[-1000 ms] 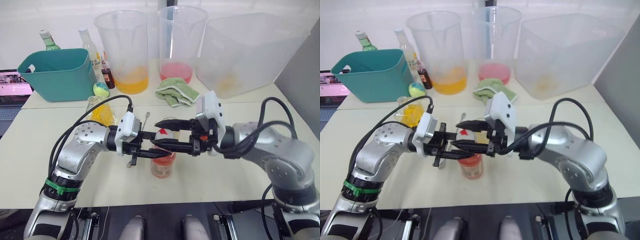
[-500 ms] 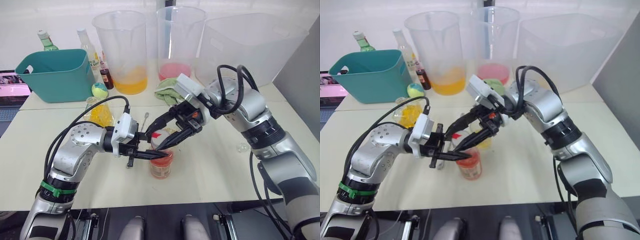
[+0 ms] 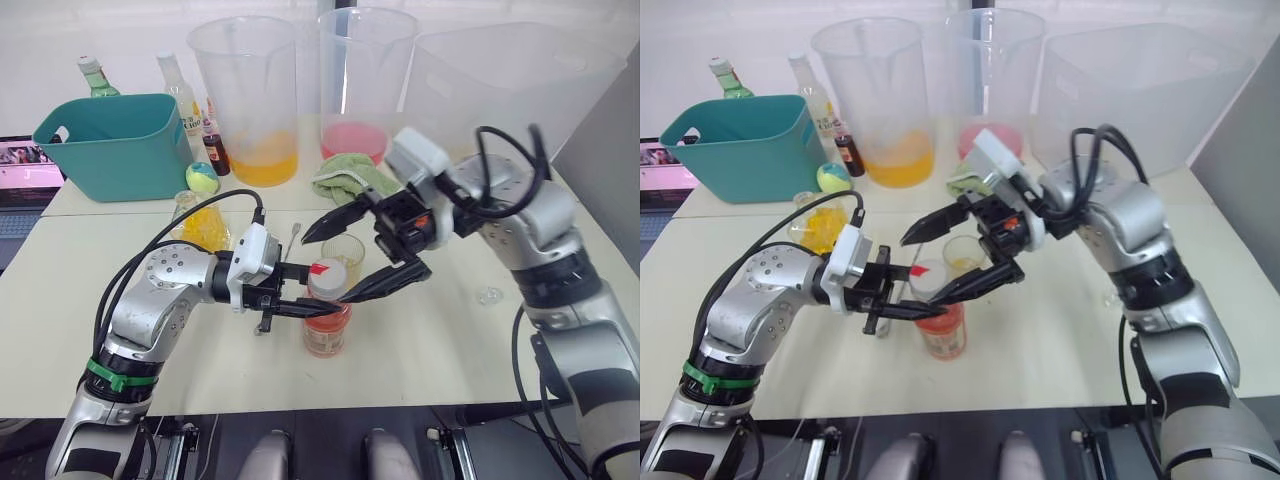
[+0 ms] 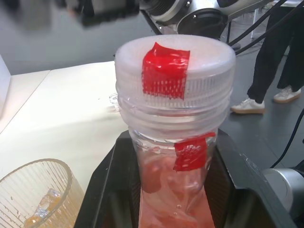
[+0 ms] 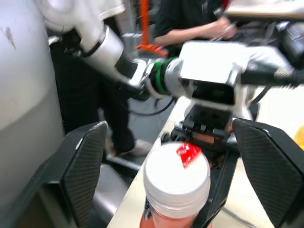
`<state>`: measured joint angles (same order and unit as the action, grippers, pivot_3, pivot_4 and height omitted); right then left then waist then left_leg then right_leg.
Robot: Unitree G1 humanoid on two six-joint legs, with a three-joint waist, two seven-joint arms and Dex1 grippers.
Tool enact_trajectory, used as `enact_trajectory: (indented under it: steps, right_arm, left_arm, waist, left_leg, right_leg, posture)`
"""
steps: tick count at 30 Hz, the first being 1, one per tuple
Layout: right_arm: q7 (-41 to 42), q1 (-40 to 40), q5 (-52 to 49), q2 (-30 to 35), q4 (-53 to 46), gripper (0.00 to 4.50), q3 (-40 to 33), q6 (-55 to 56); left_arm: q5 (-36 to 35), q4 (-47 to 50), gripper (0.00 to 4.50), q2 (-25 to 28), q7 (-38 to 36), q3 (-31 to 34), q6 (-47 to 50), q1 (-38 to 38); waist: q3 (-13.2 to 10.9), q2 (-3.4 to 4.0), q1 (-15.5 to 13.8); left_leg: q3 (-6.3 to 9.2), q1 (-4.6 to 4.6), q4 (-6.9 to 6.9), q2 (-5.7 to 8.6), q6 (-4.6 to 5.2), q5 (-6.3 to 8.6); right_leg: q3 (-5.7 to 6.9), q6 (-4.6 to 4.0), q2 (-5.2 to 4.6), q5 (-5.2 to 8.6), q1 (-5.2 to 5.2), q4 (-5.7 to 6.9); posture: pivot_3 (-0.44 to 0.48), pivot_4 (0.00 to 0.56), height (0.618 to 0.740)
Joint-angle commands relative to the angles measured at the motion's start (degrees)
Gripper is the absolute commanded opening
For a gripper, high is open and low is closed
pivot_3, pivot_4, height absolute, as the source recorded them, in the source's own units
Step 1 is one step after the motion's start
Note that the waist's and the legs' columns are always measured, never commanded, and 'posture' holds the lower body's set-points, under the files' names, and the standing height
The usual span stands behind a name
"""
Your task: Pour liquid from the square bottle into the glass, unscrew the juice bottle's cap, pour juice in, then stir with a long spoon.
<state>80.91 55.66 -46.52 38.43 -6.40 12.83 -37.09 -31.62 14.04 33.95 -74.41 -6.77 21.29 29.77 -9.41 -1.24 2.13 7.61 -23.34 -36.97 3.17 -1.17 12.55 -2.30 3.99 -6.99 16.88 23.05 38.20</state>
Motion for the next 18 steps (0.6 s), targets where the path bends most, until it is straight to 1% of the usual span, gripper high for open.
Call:
enact_trajectory:
  steps: [1, 3, 4, 7, 9, 11, 14, 18]
  right_arm:
    - [-10.9, -6.8, -4.5, 1.6, -12.6, 4.47, -7.5, -5.4]
    - [-16.1, -10.8, -6.1, 2.1, -18.7, 4.47, -10.0, -7.5]
    - [-22.4, -13.0, -6.2, 1.1, -22.4, 4.47, -11.4, -9.0]
    - [-37.4, -18.3, -6.3, -1.8, -31.5, 4.47, -13.6, -12.4]
    - [-45.3, -21.0, -8.1, -3.6, -35.8, 4.47, -14.6, -14.9]
    - [-51.4, -22.8, -11.0, -4.5, -38.3, 4.47, -15.7, -17.1]
    - [-57.3, -24.4, -13.7, -4.9, -40.3, 4.47, -16.2, -18.6]
    - [-61.6, -26.5, -14.3, -5.6, -41.8, 4.47, -15.1, -18.0]
  left_arm:
    - [-0.4, 0.7, 1.31, -0.1, -0.6, -1.3, 0.3, -0.5]
    - [-0.3, 0.5, 1.31, -0.1, -0.6, -1.3, 0.2, -0.6]
    - [-0.3, 0.4, 1.31, -0.2, -0.6, -1.3, 0.1, -0.6]
    - [-0.3, 0.3, 1.31, -0.4, -0.5, -1.3, 0.2, -0.6]
    - [-0.3, 0.3, 1.31, -0.5, -0.4, -1.4, 0.3, -0.5]
    - [-0.3, 0.0, 1.31, -0.6, -0.5, -1.4, 0.2, -0.3]
    - [-0.1, -0.6, 1.31, -0.7, -0.8, -1.6, 0.0, 0.0]
    - [0.0, -1.2, 1.31, -1.0, -1.0, -2.0, -0.3, 0.3]
  waist:
    - [0.0, -0.01, -0.2]
    - [0.0, 0.0, -0.3]
    - [0.0, 0.0, -0.2]
    - [0.0, -0.01, -0.1]
    - [0.0, -0.01, -0.1]
    - [0.0, -0.01, -0.2]
    - [0.0, -0.01, -0.2]
    - [0.0, -0.01, -0.1]
  left_leg:
    - [-0.01, -0.01, 0.01, 0.01, 0.0, 0.0]
    - [-0.05, -0.01, 0.0, 0.01, 0.01, 0.0]
    - [-0.08, -0.01, 0.0, 0.02, 0.01, 0.0]
    - [-0.1, 0.03, 0.01, 0.01, 0.01, 0.0]
    - [-0.1, 0.03, 0.0, 0.01, 0.02, 0.0]
    - [-0.1, 0.03, -0.01, 0.03, 0.01, 0.0]
    - [-0.15, 0.04, -0.02, 0.05, 0.02, -0.01]
    - [-0.2, 0.07, -0.01, 0.04, 0.03, -0.01]
  right_leg:
    - [0.0, 0.0, 0.0, 0.0, -0.01, -0.01]
    - [-0.04, 0.0, -0.01, 0.0, 0.01, 0.0]
    - [-0.04, 0.0, -0.02, 0.0, 0.0, -0.01]
    - [-0.06, 0.0, -0.01, 0.0, 0.0, 0.04]
    - [-0.05, 0.0, -0.01, 0.0, -0.01, 0.07]
    - [-0.07, 0.0, -0.03, 0.0, -0.02, 0.05]
    - [-0.06, 0.0, -0.04, 0.0, -0.06, 0.03]
    - [-0.04, 0.0, -0.03, 0.0, -0.09, 0.02]
  posture:
    - [0.0, 0.15, 0.738]
    - [0.0, 0.15, 0.738]
    - [0.0, 0.15, 0.738]
    - [0.0, 0.15, 0.738]
    - [0.0, 0.15, 0.738]
    - [0.0, 0.15, 0.738]
    - [0.0, 0.15, 0.738]
    - [0.0, 0.15, 0.738]
